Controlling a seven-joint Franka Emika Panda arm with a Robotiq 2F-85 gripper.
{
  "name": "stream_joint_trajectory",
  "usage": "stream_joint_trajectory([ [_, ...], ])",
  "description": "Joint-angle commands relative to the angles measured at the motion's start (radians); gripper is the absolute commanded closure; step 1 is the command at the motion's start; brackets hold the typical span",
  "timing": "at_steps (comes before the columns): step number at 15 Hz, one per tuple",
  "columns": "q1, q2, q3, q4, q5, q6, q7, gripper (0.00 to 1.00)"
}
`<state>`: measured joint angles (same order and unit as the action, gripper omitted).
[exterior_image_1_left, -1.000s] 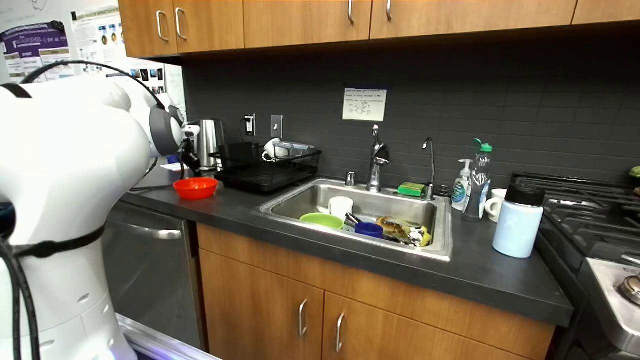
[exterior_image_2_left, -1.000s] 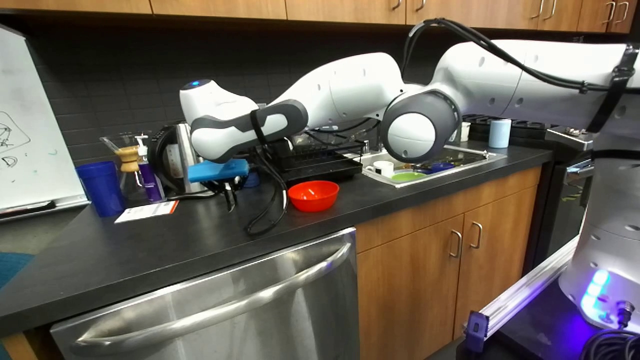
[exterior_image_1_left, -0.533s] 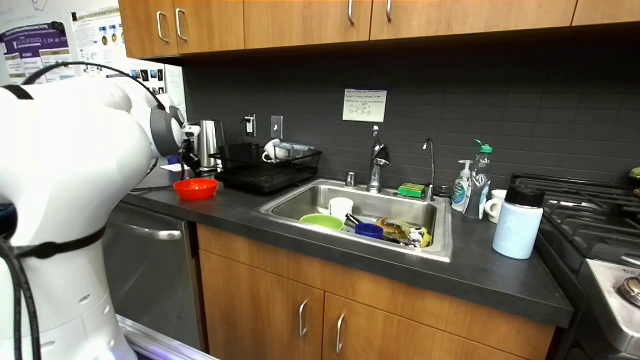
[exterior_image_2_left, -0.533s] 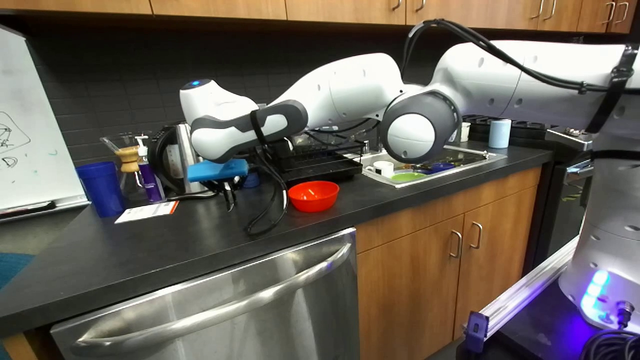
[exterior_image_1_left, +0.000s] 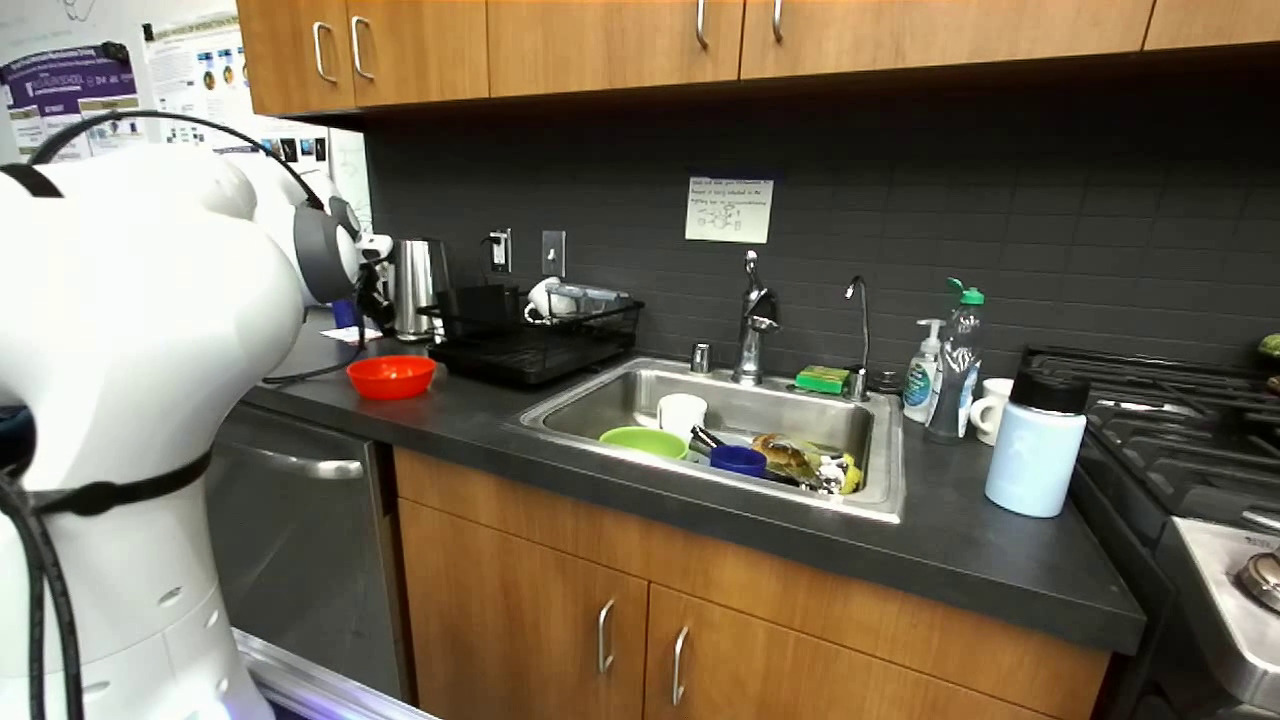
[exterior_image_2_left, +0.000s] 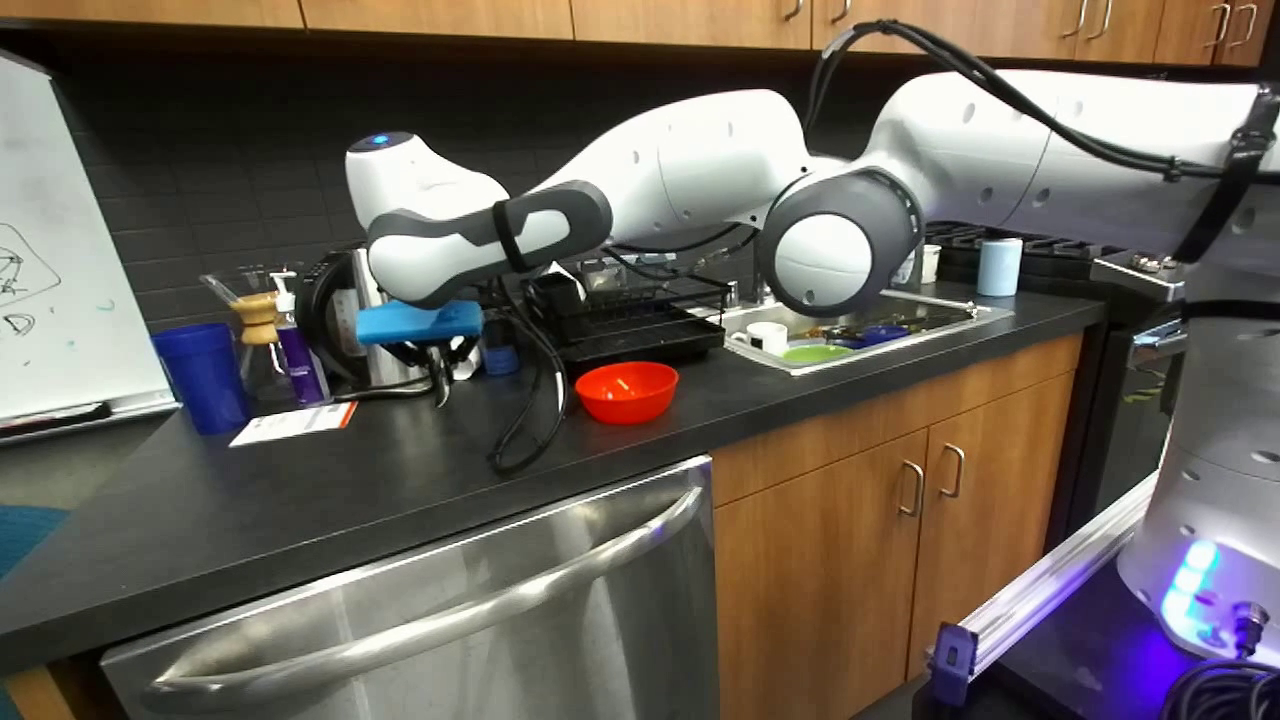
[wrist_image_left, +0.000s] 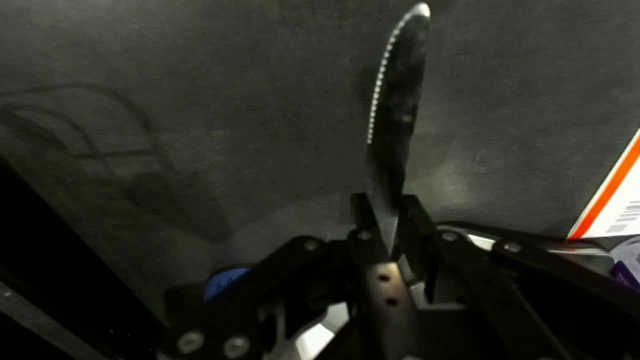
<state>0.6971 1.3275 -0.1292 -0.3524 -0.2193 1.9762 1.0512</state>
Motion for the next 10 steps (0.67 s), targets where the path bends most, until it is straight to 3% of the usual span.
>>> stream_joint_trajectory([
  [1, 0.019, -0.026, -0.032, 0.0, -0.025, -0.028, -0.011, 0.96],
  [10, 0.052, -0.099, -0.121, 0.001, -0.115, -0.018, 0.034, 0.96],
])
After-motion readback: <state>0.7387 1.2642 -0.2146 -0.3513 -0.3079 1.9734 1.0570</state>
